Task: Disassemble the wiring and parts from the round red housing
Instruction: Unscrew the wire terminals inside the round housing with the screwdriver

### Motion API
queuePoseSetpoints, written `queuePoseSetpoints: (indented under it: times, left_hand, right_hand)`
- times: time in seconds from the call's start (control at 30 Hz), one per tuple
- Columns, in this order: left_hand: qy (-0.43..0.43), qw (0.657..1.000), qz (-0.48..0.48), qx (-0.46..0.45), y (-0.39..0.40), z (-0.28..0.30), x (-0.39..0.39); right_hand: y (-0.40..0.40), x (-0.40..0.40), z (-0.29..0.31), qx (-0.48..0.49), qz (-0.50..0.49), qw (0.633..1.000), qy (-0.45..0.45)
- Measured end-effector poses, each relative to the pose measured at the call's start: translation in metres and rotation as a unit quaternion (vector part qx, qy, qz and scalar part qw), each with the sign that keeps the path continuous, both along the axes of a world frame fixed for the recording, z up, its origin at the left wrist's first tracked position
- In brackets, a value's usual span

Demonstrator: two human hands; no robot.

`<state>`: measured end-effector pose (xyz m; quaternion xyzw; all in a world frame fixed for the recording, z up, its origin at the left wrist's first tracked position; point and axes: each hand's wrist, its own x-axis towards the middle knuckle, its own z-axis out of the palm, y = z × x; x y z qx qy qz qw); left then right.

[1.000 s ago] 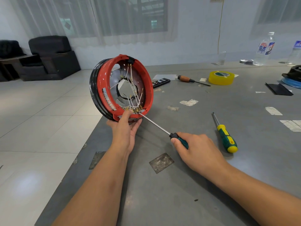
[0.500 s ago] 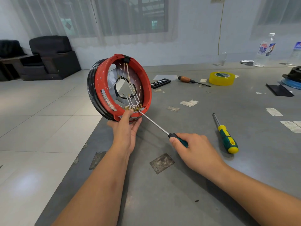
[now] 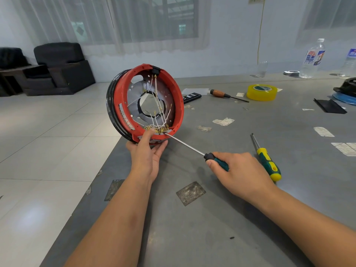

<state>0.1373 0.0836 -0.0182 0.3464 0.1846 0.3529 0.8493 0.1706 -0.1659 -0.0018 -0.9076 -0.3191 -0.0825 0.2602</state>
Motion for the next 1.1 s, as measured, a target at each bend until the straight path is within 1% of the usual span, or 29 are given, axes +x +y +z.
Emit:
queuePoseSetpoints:
  times: [0.2, 0.37, 0.6, 0.87, 1.0, 1.1]
  left_hand:
    - [0.006, 1.000, -0.015, 0.012, 0.001, 0.000, -0.002]
    - [0.016, 0.999, -0.022, 0.026, 0.001, 0.001, -0.001]
    - [0.020, 0.999, -0.022, 0.013, 0.002, 0.001, -0.001]
    - [0.006, 1.000, -0.015, -0.002, 0.002, 0.001, -0.001]
    - [0.006, 1.000, -0.008, -0.003, 0.001, 0.001, 0.000]
    - [0.004, 1.000, -0.013, 0.000, 0.000, 0.001, 0.000]
  right_hand:
    - [-0.007, 0.007, 0.001, 0.026, 0.017, 0.999, -0.008]
    - [-0.011, 0.012, 0.001, 0.021, 0.029, 0.999, -0.010]
    - [-0.006, 0.007, -0.006, 0.030, 0.032, 0.998, 0.038]
    - [0.003, -0.002, -0.008, 0.044, 0.024, 0.996, 0.080]
    - [0.006, -0.002, -0.008, 0.058, 0.033, 0.991, 0.114]
    - [0.009, 0.000, -0.009, 0.094, 0.041, 0.981, 0.163]
